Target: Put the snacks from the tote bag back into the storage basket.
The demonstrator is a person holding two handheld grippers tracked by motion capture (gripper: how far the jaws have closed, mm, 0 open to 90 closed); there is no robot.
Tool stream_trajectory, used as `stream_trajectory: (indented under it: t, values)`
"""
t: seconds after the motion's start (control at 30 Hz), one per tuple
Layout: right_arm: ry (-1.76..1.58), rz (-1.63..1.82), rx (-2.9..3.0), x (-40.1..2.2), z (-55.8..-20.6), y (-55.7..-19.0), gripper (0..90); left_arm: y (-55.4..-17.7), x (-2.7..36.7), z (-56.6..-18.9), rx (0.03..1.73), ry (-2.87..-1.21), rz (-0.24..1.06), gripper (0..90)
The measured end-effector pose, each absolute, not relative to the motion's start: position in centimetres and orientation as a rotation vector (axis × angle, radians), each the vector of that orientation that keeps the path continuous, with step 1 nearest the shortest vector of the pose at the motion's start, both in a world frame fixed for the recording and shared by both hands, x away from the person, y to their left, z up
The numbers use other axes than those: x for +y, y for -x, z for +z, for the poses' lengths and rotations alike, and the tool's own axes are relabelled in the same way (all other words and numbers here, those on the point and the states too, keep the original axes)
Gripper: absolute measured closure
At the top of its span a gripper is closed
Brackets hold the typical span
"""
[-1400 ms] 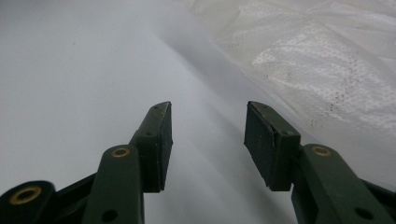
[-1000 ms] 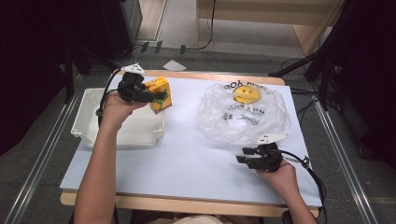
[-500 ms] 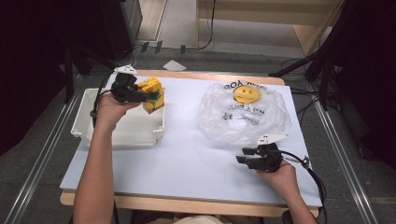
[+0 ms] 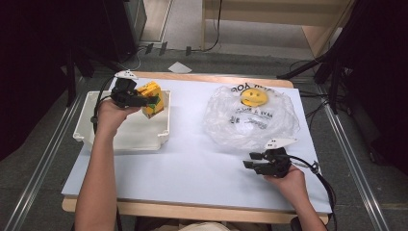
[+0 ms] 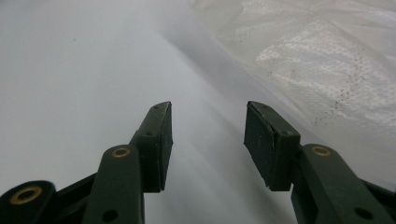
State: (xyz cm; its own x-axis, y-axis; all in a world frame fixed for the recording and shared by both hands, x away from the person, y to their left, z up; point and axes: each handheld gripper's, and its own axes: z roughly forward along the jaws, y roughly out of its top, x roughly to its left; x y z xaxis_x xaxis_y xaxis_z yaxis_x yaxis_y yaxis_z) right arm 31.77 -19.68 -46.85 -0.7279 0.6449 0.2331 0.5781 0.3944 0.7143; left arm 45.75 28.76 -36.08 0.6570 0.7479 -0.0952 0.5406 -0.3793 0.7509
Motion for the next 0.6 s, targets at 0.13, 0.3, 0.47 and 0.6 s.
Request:
stream_trajectory:
  t: [0.13,0.3,0.47,0.6]
  values:
    - [-1.118,1.259,2.554,-19.7,-46.9,-31.8,52.7,-45.9,28.9,-36.5,1.016,-2.086,0.343,52.1]
    - [-1.121,1.257,2.555,-19.7,-46.9,-31.8,52.7,-46.2,28.9,-37.3,1.034,-2.087,0.362,52.1]
    - [-1.122,1.257,2.555,-19.7,-46.9,-31.8,52.7,-46.6,28.9,-38.4,1.050,-2.089,0.361,52.2]
    - [-1.125,1.257,2.558,-19.6,-46.9,-31.8,52.7,-47.0,28.8,-39.2,1.068,-2.088,0.363,52.1]
